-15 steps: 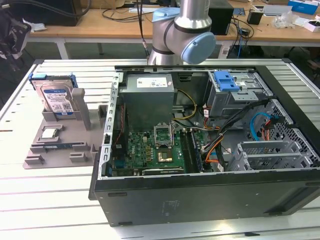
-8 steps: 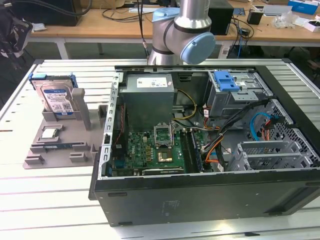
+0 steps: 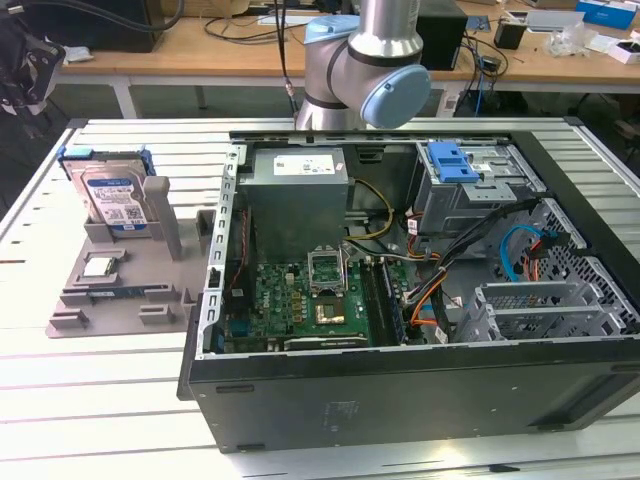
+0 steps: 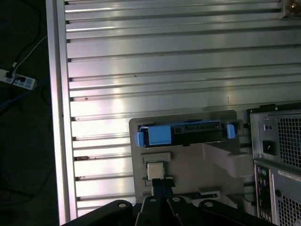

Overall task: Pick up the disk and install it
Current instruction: 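Reach for the disk, then pick up the disk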

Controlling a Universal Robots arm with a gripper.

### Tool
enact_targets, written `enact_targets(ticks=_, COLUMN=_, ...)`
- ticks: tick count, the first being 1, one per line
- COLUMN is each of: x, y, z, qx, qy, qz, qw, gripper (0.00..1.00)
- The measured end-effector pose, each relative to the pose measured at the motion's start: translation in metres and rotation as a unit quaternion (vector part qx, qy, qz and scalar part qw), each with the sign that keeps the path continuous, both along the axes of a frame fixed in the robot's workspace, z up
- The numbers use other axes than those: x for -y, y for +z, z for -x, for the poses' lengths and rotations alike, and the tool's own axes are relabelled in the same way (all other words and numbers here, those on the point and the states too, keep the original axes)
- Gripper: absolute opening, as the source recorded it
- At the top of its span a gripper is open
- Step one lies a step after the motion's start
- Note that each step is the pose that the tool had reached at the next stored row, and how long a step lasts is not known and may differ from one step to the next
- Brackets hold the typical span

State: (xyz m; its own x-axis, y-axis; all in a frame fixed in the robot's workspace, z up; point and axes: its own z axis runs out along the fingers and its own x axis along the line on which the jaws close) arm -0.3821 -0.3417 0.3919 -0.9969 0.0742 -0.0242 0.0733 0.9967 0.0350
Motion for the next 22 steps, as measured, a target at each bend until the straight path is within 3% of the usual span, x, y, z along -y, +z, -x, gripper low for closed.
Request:
enact_targets(ticks=5, x=-0.0001, y=0.0000, z=0.0000, qx=0.0000, qy=0.001, qz=0.0000, qw=1.0000, gripper=0.11)
enact_targets(ticks=9, x=-0.0001, y=0.0000, z=0.0000, qx=0.0000, qy=0.037, qz=0.0000, qw=0.9993, gripper=0.11)
enact_targets(ticks=11, x=-0.0001, y=0.0000, z=0.0000, qx=0.0000, qy=0.053, qz=0.0000, qw=0.9986, gripper=0.11)
enact_targets(ticks=15, x=-0.0001, y=0.0000, z=0.0000, qx=0.0000, qy=0.092, qz=0.0000, qw=0.9958, gripper=0.11)
enact_targets(ticks=17, x=-0.0001, y=0.0000, z=0.0000, qx=0.0000, qy=0.140, qz=0.0000, qw=0.9902, gripper=0.11)
enact_targets(ticks=18, x=-0.0001, y=0.0000, z=0.0000, qx=0.0000, qy=0.153, qz=0.0000, qw=0.9882, gripper=0.11)
enact_targets(ticks=20, x=-0.0001, y=0.0000, z=0.0000, qx=0.0000, qy=0.166, qz=0.0000, qw=0.9860, gripper=0.11)
enact_targets(ticks=22, x=-0.0001, y=0.0000, z=0.0000, qx=0.0000, qy=0.183, qz=0.0000, qw=0.9831, gripper=0.11)
